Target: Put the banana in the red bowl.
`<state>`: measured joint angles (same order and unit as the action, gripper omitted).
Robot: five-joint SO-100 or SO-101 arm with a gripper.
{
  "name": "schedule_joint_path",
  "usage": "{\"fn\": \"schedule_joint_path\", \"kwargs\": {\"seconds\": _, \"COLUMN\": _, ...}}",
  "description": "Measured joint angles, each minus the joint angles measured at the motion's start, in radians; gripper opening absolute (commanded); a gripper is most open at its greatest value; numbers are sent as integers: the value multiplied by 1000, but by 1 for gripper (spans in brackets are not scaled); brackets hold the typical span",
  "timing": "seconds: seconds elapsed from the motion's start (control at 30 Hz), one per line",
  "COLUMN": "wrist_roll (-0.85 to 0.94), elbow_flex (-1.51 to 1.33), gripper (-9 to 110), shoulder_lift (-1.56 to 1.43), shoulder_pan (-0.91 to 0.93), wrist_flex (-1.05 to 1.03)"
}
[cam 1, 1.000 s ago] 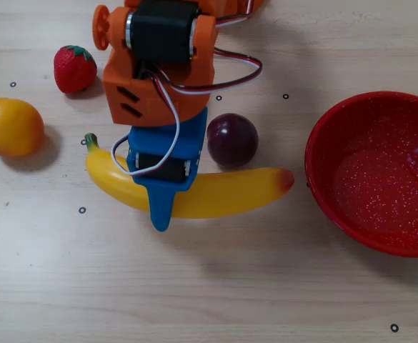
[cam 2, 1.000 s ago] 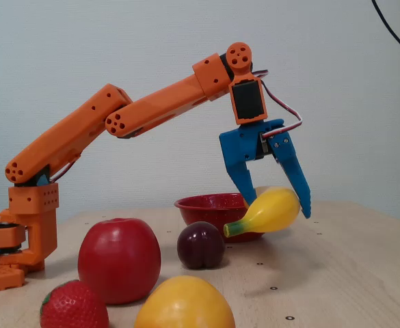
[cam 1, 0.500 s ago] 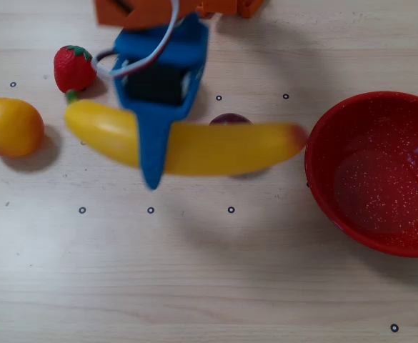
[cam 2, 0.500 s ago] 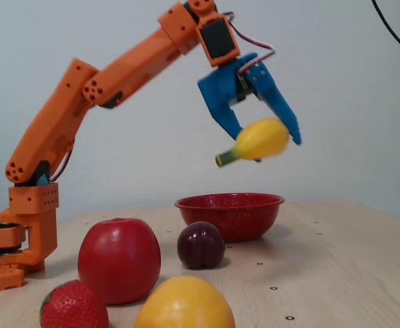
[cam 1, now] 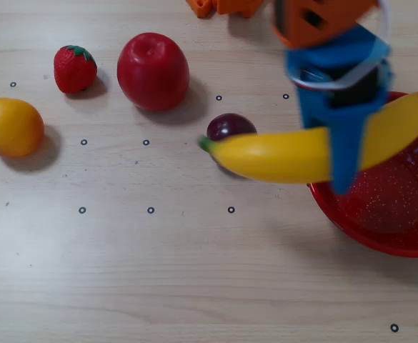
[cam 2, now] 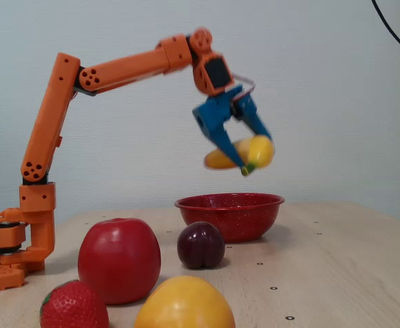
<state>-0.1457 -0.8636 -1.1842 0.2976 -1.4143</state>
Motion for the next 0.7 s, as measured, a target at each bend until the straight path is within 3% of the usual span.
{"fn": "schedule_joint_path", "kwargs": {"seconds": 0.53, "wrist_roll": -41, "elbow_flex": -233, "gripper": 1, "shoulder_lift": 0, "shoulder_pan": 215, "wrist_flex": 140}}
{"fn": "schedule_joint_path", "kwargs": {"seconds": 0.7, "wrist_roll": -51, "elbow_flex": -278, "gripper": 28, "shoulder_lift": 0, "shoulder_pan": 216, "wrist_flex": 178}}
